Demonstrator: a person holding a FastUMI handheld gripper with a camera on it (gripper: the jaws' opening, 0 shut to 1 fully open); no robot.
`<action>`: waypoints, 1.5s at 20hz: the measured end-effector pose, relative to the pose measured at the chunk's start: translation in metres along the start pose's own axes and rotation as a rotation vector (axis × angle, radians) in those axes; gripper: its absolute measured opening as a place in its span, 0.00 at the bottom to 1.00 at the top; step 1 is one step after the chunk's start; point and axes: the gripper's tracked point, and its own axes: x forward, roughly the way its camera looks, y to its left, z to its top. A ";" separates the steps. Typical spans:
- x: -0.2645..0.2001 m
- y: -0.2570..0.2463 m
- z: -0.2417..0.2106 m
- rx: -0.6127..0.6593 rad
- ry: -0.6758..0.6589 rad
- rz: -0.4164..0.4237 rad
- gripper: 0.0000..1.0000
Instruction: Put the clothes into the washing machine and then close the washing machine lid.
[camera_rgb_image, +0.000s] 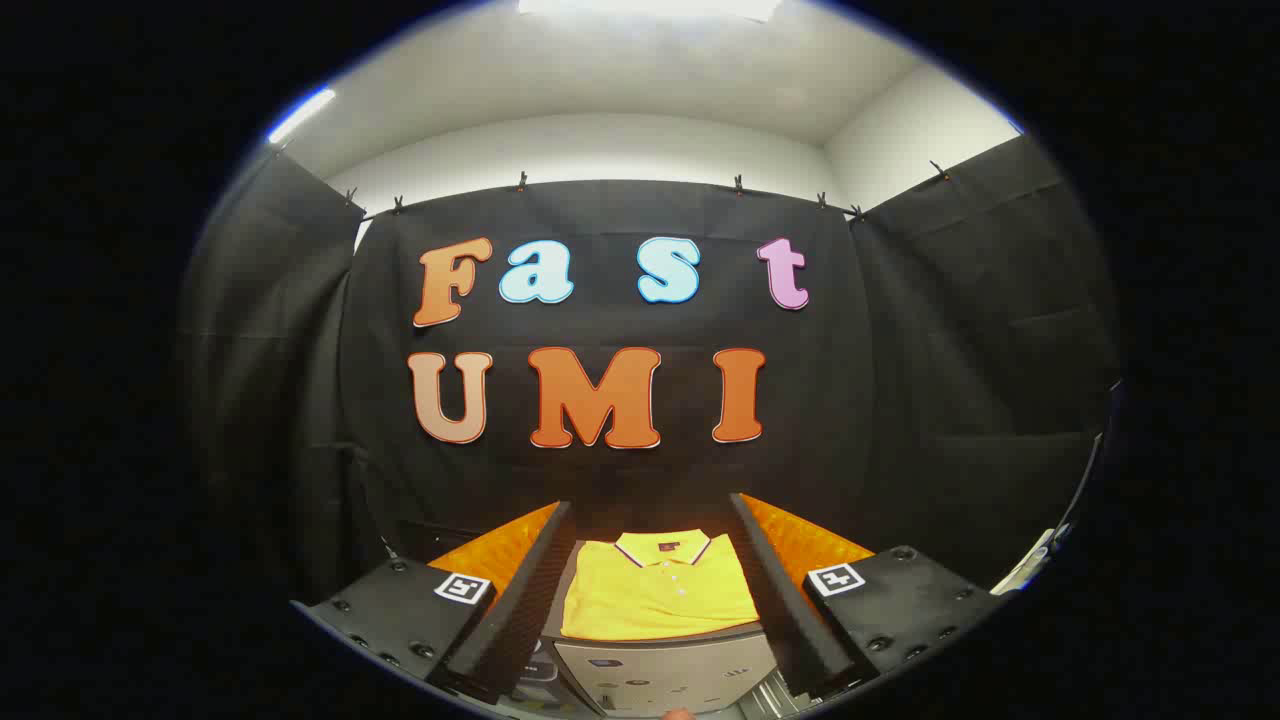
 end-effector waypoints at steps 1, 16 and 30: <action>0.001 0.000 0.000 0.007 0.001 0.001 0.99; -0.008 -0.002 0.005 0.018 -0.008 -0.016 0.99; 0.040 -0.012 -0.004 0.023 0.016 0.011 0.99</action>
